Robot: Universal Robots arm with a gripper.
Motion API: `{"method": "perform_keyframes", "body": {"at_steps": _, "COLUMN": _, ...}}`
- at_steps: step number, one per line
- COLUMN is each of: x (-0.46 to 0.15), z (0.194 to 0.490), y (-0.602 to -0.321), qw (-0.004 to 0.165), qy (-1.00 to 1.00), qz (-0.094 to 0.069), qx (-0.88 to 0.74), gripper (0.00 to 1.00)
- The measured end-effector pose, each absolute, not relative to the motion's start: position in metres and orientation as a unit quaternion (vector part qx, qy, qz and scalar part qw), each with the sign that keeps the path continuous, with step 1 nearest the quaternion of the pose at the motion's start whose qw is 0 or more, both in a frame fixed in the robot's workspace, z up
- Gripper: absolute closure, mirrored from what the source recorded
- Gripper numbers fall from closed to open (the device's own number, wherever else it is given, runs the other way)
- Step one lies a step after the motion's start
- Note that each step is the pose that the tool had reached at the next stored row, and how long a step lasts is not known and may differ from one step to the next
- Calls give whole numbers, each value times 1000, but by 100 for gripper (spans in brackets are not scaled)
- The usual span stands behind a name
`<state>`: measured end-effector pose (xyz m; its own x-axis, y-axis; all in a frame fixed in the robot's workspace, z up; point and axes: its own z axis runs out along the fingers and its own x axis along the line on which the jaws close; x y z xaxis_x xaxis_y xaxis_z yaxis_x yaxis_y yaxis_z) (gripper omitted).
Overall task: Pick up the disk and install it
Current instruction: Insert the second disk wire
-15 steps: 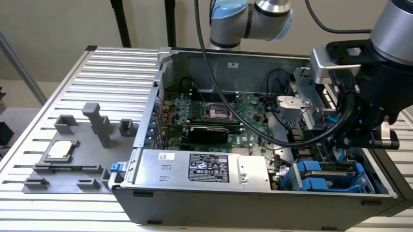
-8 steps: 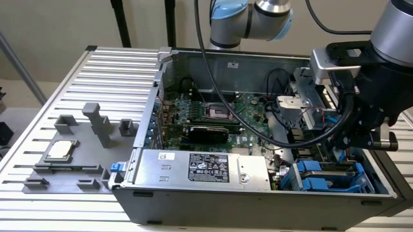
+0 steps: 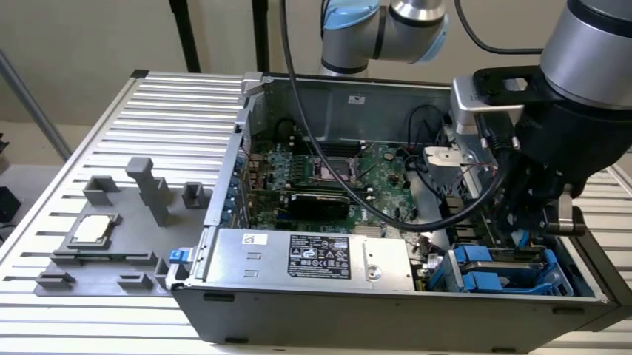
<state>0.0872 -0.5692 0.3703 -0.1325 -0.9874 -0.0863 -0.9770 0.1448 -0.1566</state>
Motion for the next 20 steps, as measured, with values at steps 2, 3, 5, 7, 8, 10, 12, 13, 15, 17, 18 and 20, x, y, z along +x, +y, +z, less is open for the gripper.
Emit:
{"method": "perform_keyframes", "body": {"at_steps": 2, "x": 86, "z": 369, "y": -573, "qw": 90, "qy": 751, "qz": -32, "qx": -653, "gripper": 84}}
{"method": "perform_keyframes", "body": {"at_steps": 3, "x": 85, "z": 368, "y": -575, "qw": 93, "qy": 751, "qz": -34, "qx": -653, "gripper": 84}}
{"method": "perform_keyframes", "body": {"at_steps": 5, "x": 84, "z": 367, "y": -578, "qw": 100, "qy": 750, "qz": -36, "qx": -653, "gripper": 84}}
{"method": "perform_keyframes", "body": {"at_steps": 7, "x": 84, "z": 366, "y": -583, "qw": 105, "qy": 750, "qz": -38, "qx": -652, "gripper": 84}}
{"method": "perform_keyframes", "body": {"at_steps": 8, "x": 83, "z": 366, "y": -585, "qw": 108, "qy": 749, "qz": -39, "qx": -652, "gripper": 84}}
{"method": "perform_keyframes", "body": {"at_steps": 10, "x": 83, "z": 364, "y": -588, "qw": 113, "qy": 749, "qz": -39, "qx": -652, "gripper": 84}}
{"method": "perform_keyframes", "body": {"at_steps": 12, "x": 82, "z": 362, "y": -590, "qw": 116, "qy": 747, "qz": -39, "qx": -653, "gripper": 84}}
{"method": "perform_keyframes", "body": {"at_steps": 13, "x": 82, "z": 361, "y": -591, "qw": 118, "qy": 747, "qz": -39, "qx": -654, "gripper": 84}}
{"method": "perform_keyframes", "body": {"at_steps": 15, "x": 82, "z": 358, "y": -591, "qw": 120, "qy": 745, "qz": -39, "qx": -655, "gripper": 84}}
{"method": "perform_keyframes", "body": {"at_steps": 17, "x": 82, "z": 355, "y": -591, "qw": 122, "qy": 743, "qz": -39, "qx": -657, "gripper": 84}}
{"method": "perform_keyframes", "body": {"at_steps": 18, "x": 82, "z": 354, "y": -591, "qw": 123, "qy": 742, "qz": -39, "qx": -657, "gripper": 84}}
{"method": "perform_keyframes", "body": {"at_steps": 20, "x": 82, "z": 351, "y": -592, "qw": 124, "qy": 741, "qz": -39, "qx": -658, "gripper": 84}}
